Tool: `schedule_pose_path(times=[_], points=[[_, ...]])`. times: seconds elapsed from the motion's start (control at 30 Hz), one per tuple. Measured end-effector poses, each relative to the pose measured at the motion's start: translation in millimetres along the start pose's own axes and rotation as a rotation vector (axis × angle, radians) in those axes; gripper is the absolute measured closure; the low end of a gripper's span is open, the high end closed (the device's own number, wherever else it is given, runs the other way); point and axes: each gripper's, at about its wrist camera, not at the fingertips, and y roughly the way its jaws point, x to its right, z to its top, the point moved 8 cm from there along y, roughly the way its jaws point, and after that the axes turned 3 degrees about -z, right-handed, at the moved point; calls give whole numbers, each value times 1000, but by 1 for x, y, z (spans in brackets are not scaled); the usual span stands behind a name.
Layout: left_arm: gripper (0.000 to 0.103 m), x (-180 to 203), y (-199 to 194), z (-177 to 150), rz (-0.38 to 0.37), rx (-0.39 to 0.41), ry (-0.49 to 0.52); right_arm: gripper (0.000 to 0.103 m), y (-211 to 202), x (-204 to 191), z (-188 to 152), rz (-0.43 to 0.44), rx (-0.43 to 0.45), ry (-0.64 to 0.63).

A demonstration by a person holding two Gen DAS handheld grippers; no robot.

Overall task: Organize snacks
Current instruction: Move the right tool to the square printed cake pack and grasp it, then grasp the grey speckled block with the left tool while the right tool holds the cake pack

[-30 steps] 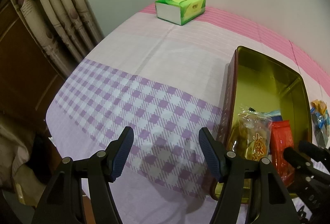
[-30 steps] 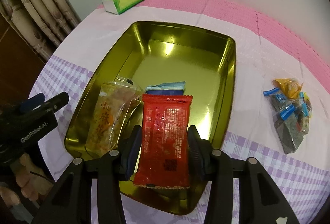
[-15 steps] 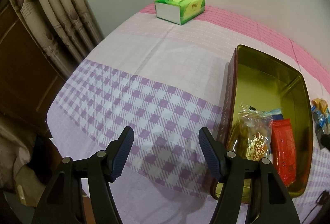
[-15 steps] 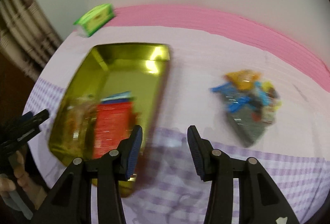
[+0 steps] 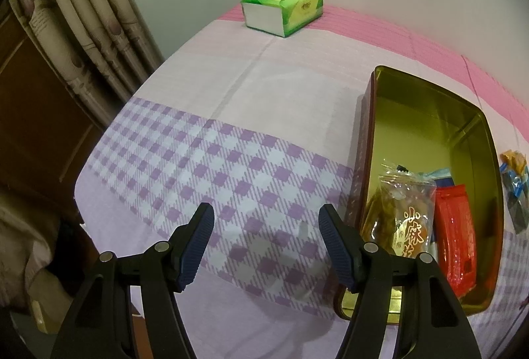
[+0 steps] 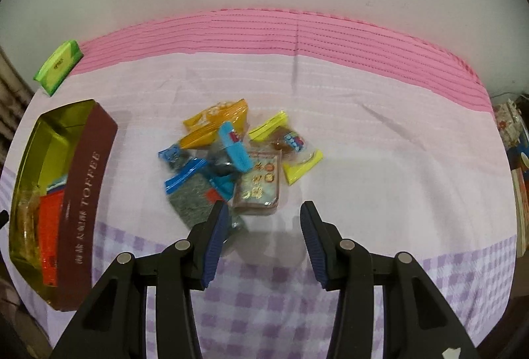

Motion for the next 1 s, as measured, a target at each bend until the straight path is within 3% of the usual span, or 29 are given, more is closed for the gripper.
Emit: schedule_pose_path(times=[0.4,0.6,1.0], points=[[36,2,0,0,3,-1,3,60,27,1,11,7,-21,-8],[36,2,1,0,3,0,3,74,35,2,9,20,-25,-5],[36,0,-1,-1,12,9,22,75,10,-23,-35,98,-40,-3]])
